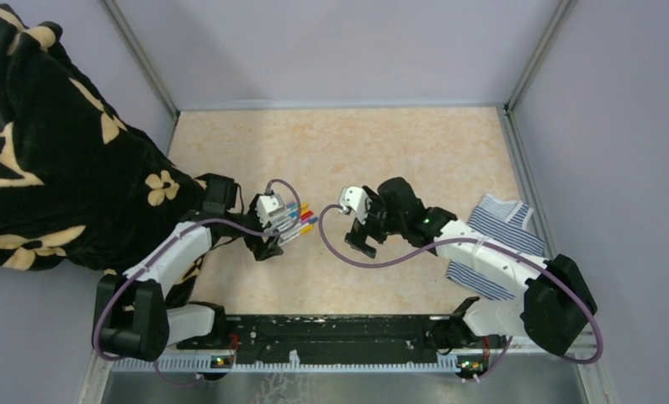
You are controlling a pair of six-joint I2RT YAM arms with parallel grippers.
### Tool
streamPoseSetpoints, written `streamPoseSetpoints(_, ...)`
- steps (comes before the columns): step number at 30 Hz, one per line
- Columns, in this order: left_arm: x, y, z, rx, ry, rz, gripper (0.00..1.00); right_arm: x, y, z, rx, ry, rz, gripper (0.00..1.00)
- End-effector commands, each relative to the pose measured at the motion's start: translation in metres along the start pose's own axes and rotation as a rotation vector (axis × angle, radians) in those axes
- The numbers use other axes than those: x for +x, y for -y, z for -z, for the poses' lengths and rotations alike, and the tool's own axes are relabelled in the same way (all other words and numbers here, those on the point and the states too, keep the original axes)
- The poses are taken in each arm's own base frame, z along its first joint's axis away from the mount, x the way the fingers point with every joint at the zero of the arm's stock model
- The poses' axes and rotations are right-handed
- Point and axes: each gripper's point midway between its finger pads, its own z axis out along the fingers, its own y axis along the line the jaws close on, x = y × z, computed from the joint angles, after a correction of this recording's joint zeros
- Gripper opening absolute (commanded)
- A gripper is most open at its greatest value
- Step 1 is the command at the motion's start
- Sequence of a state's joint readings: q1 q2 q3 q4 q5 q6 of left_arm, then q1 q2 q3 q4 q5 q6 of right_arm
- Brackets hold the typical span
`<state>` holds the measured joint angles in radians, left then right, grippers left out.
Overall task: Open the pen caps
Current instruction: Pick up the pen from the center of the board.
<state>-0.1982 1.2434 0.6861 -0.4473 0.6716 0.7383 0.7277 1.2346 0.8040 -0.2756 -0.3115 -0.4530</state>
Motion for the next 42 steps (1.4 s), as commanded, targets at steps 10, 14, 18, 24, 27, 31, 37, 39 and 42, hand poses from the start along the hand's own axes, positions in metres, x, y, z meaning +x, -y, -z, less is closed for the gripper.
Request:
streamPoseSetpoints(10,0.022,0.021,-0.012,0.031,-0.060,-0.019,0.85,-0.021,0.007,0.009,0.035,0.076,0.045,0.99)
streamPoseSetpoints(14,0.024,0.018,-0.017,0.019,-0.076,-0.009,0.74,-0.020,0.006,0.009,0.034,0.076,0.045,0.99)
streamPoseSetpoints(18,0.027,0.019,-0.022,0.023,-0.099,-0.007,0.70,-0.019,0.006,0.008,0.031,0.075,0.047,0.99)
streamPoseSetpoints(24,0.033,0.014,-0.029,-0.003,-0.136,0.000,0.62,-0.019,0.004,0.008,0.025,0.077,0.049,0.99)
streamPoseSetpoints(27,0.036,0.014,-0.033,-0.006,-0.155,0.002,0.58,-0.019,0.004,0.007,0.024,0.076,0.048,0.99)
streamPoseSetpoints(31,0.040,0.014,-0.037,-0.002,-0.177,0.005,0.51,-0.019,0.003,0.007,0.020,0.078,0.048,0.99)
streamPoseSetpoints(37,0.041,0.013,-0.041,-0.005,-0.187,0.006,0.47,-0.019,0.002,0.007,0.012,0.078,0.048,0.99)
streamPoseSetpoints(39,0.042,0.013,-0.042,-0.004,-0.193,0.007,0.46,-0.019,0.002,0.007,0.009,0.077,0.047,0.99)
streamPoseSetpoints(42,0.043,0.013,-0.044,-0.001,-0.201,0.010,0.43,-0.019,0.001,0.007,0.005,0.079,0.047,0.99)
